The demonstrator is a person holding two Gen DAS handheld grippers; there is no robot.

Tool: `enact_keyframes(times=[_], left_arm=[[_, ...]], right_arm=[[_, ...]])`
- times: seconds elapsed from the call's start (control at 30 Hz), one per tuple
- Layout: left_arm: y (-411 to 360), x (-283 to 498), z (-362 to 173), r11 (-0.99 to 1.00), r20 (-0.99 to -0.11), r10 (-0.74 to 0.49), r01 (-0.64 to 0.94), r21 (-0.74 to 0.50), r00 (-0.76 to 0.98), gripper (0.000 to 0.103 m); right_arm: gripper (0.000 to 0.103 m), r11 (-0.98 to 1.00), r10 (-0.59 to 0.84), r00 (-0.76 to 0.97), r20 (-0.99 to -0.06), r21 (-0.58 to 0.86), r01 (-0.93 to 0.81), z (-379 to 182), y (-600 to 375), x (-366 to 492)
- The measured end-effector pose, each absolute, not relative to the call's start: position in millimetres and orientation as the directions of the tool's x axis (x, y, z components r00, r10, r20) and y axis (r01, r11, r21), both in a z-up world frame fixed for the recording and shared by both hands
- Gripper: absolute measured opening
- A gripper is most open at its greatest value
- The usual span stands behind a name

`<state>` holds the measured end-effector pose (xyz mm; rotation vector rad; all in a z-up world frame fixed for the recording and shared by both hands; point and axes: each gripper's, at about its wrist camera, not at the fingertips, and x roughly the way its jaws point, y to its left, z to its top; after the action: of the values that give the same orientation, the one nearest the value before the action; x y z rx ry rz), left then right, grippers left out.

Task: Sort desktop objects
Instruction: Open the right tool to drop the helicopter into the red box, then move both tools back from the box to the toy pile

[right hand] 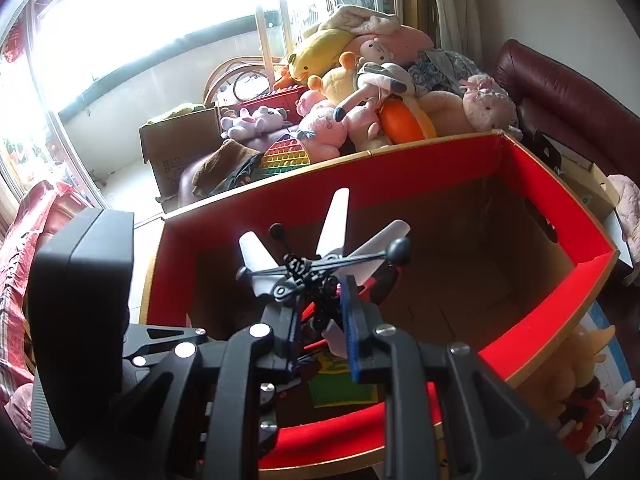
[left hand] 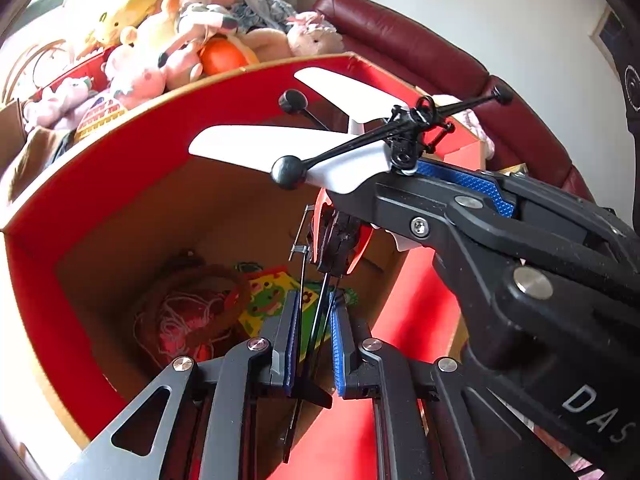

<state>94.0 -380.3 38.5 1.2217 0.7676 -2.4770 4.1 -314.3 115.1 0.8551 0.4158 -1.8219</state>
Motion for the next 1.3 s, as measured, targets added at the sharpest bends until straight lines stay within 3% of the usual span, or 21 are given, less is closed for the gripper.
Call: enact_keyframes(times=[0.07, 0.2, 0.27, 0.33, 0.87, 1.1, 1.3], left_arm=[[-383, 94, 34, -0.813, -0.8, 0.0, 0.466, -0.349, -0.6, 0.011], [-388, 96, 31, -0.791, -0.811, -0.002, 0.496, -0.357, -0.586, 0.017], [-391, 97, 31, -0.779, -0.816, -0.007, 0.515, -0.358, -0.578, 0.054], [-393, 98, 31, -0.767, -0.822, -0.012, 0.533, -0.359, -0.57, 0.073], [-368, 94, 56, -0.779, -0.8, -0.129, 0.559, -0.283, -0.586, 0.074], [-328, 78, 79, -0.841, -0.778, -0.179, 0.504, -0.196, -0.602, 0.074], [-283, 58, 89, -0.89, -0.764, -0.154, 0.423, -0.167, -0.626, 0.074]], right_arm=[[0.022, -0.408, -0.655, -0.202, -0.728, 0.116, 0.906, 111, -316, 3], [0.041, -0.41, -0.645, -0.182, -0.742, 0.135, 0.902, 104, -319, 2], [0.045, -0.41, -0.644, -0.182, -0.743, 0.134, 0.902, 104, -319, 3], [0.052, -0.41, -0.646, -0.188, -0.74, 0.129, 0.903, 106, -318, 4], [0.057, -0.488, -0.697, -0.244, -0.674, 0.196, 0.851, 122, -263, -9], [0.058, -0.534, -0.729, -0.275, -0.627, 0.27, 0.801, 127, -212, -22], [0.058, -0.616, -0.679, -0.366, -0.636, 0.223, 0.755, 127, -148, -43]])
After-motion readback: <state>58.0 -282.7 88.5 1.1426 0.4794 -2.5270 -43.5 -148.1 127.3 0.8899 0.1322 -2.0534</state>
